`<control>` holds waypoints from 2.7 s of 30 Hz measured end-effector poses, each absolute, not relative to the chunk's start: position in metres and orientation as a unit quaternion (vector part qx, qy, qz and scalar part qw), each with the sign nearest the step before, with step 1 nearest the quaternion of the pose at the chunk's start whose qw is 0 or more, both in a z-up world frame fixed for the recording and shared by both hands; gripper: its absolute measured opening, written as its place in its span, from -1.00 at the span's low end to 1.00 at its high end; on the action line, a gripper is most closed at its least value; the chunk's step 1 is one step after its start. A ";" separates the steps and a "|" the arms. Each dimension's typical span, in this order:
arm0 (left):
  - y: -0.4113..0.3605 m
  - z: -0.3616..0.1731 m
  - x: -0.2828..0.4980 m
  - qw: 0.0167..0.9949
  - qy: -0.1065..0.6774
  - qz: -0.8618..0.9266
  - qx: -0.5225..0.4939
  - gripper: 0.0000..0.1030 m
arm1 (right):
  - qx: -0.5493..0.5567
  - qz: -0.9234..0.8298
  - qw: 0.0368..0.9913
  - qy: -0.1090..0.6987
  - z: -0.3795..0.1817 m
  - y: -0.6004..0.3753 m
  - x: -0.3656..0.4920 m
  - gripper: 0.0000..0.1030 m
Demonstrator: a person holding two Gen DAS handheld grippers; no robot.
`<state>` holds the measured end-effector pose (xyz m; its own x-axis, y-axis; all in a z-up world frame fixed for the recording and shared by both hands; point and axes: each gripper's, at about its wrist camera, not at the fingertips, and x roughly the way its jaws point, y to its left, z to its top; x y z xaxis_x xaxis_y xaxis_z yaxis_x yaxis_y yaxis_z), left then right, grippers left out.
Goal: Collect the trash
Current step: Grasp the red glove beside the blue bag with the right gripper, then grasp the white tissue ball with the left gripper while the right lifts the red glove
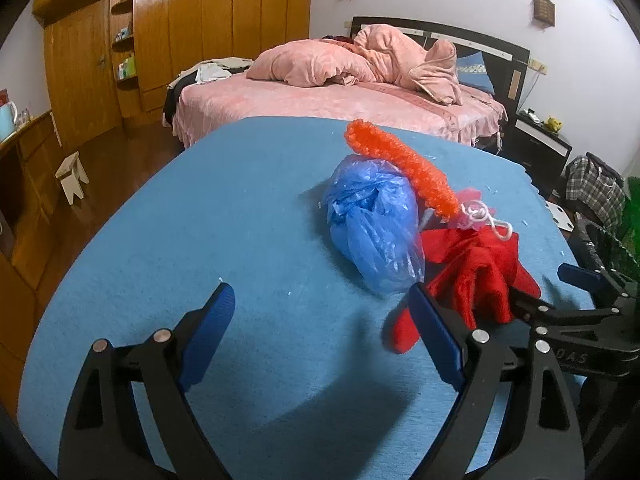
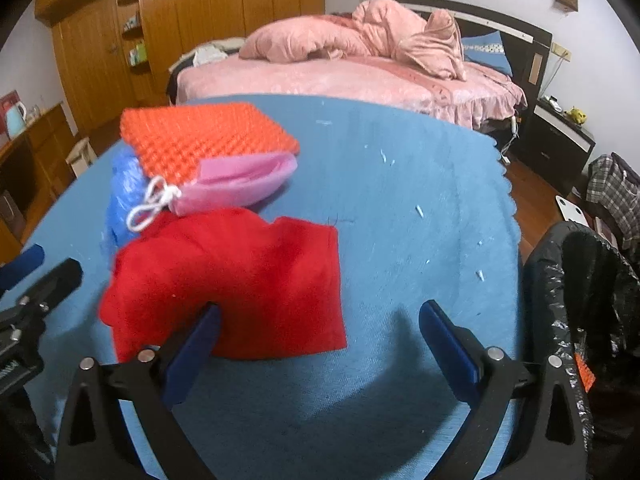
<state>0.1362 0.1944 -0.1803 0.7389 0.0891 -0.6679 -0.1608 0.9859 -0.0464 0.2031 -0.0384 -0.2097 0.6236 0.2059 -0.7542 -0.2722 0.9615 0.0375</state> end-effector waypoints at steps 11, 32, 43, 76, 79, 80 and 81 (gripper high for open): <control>0.196 -0.183 0.138 0.928 0.363 0.068 -0.057 0.67 | -0.032 0.153 0.893 0.422 -0.214 -0.039 0.201 0.60; 0.189 -0.174 0.134 0.935 0.343 0.068 -0.053 0.67 | 0.016 0.233 0.885 0.402 -0.176 -0.047 0.183 -0.84; 0.170 -0.157 0.123 0.943 0.325 0.049 -0.047 0.67 | 0.033 0.228 0.908 0.351 -0.127 -0.081 0.168 -0.84; 0.121 -0.135 0.133 0.951 0.307 -0.010 -0.033 0.59 | 0.063 0.173 0.934 0.304 -0.097 -0.139 0.175 -0.84; 0.110 -0.143 0.137 0.948 0.316 -0.028 -0.035 0.52 | 0.065 0.170 0.930 0.320 -0.111 -0.143 0.178 -0.84; 0.105 -0.146 0.140 0.946 0.320 -0.035 -0.036 0.52 | 0.065 0.169 0.929 0.322 -0.112 -0.144 0.178 -0.84; 0.101 -0.148 0.141 0.945 0.322 -0.039 -0.035 0.51 | 0.066 0.167 0.929 0.325 -0.116 -0.146 0.179 -0.84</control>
